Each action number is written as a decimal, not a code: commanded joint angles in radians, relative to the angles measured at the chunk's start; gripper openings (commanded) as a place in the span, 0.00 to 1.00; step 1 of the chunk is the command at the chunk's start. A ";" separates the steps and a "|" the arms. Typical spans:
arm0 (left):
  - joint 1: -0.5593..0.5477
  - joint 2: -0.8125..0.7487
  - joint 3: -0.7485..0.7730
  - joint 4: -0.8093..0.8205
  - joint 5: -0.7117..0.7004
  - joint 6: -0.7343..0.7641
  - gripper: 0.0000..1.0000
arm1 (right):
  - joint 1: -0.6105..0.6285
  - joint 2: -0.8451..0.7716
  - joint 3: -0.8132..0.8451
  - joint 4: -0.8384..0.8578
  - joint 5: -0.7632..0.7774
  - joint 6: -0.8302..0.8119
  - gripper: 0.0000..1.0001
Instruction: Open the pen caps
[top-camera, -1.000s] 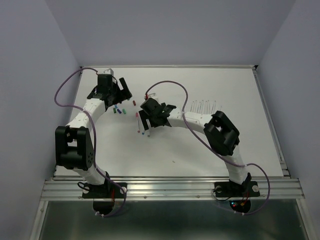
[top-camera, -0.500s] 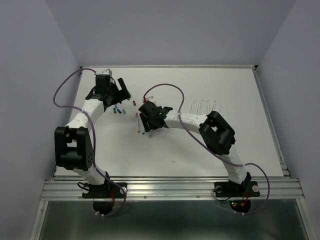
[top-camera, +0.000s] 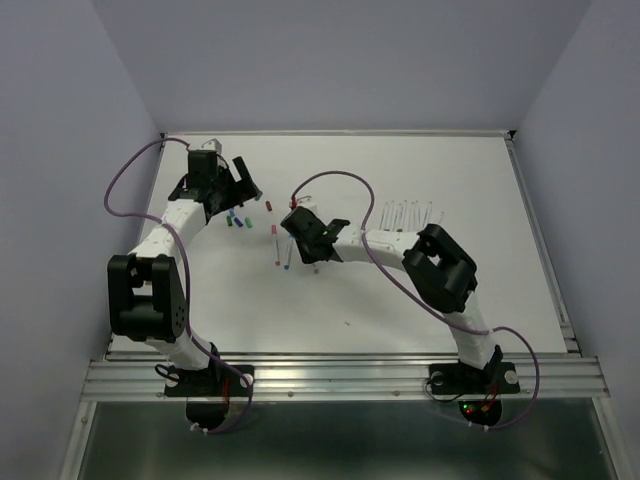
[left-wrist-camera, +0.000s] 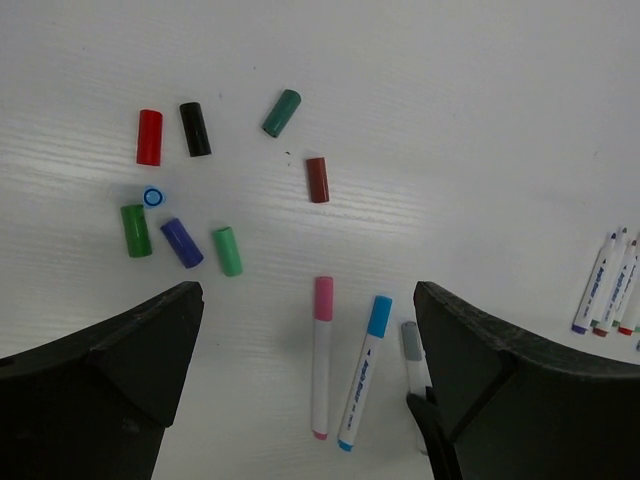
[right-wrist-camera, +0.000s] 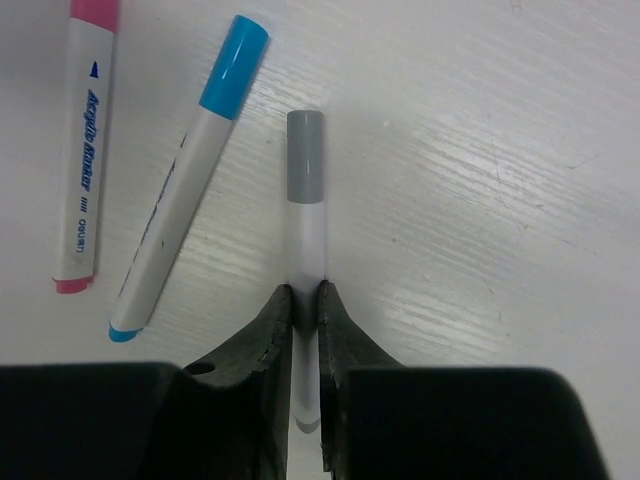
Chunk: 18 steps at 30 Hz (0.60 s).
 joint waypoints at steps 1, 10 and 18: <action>0.006 -0.066 -0.009 0.039 0.068 0.039 0.99 | 0.004 -0.073 -0.068 -0.094 0.122 -0.052 0.01; -0.004 -0.157 -0.078 0.185 0.374 0.034 0.99 | -0.100 -0.389 -0.252 0.202 -0.117 -0.157 0.01; -0.101 -0.192 -0.095 0.338 0.552 -0.013 0.99 | -0.183 -0.566 -0.412 0.504 -0.495 -0.148 0.01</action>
